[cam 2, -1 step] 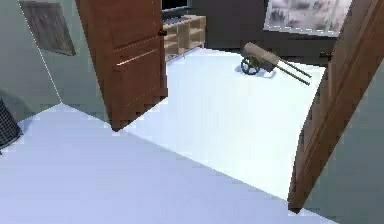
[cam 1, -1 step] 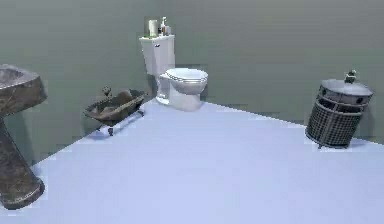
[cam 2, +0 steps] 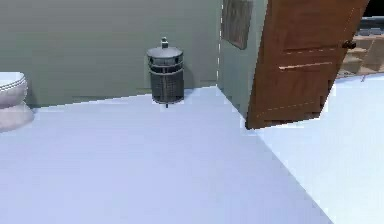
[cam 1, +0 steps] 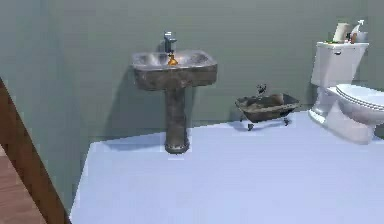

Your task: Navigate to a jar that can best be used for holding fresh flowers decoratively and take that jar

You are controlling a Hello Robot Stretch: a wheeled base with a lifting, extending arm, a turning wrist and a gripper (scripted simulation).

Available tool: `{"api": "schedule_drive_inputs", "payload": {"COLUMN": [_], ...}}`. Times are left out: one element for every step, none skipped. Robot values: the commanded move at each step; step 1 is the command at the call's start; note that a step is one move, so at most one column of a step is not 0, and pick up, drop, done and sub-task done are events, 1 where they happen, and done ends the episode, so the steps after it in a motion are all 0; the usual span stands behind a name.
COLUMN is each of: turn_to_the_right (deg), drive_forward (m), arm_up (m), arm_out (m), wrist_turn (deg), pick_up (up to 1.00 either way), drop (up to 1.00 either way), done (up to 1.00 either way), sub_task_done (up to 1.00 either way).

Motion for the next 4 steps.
{"api": "schedule_drive_inputs", "payload": {"turn_to_the_right": [-45.0, -9.0, 0.0, 21.0], "drive_forward": [0.00, 0.00, 0.35, 0.00], "arm_up": [0.00, 0.00, 0.00, 0.00], "arm_out": [0.00, 0.00, 0.00, 0.00], "wrist_turn": [0.0, 0.0, 0.0, 0.0], "pick_up": [0.00, 0.00, 0.00, 0.00], "drop": [0.00, 0.00, 0.00, 0.00], "done": [0.00, 0.00, 0.00, 0.00], "sub_task_done": [0.00, 0.00, 0.00, 0.00]}}
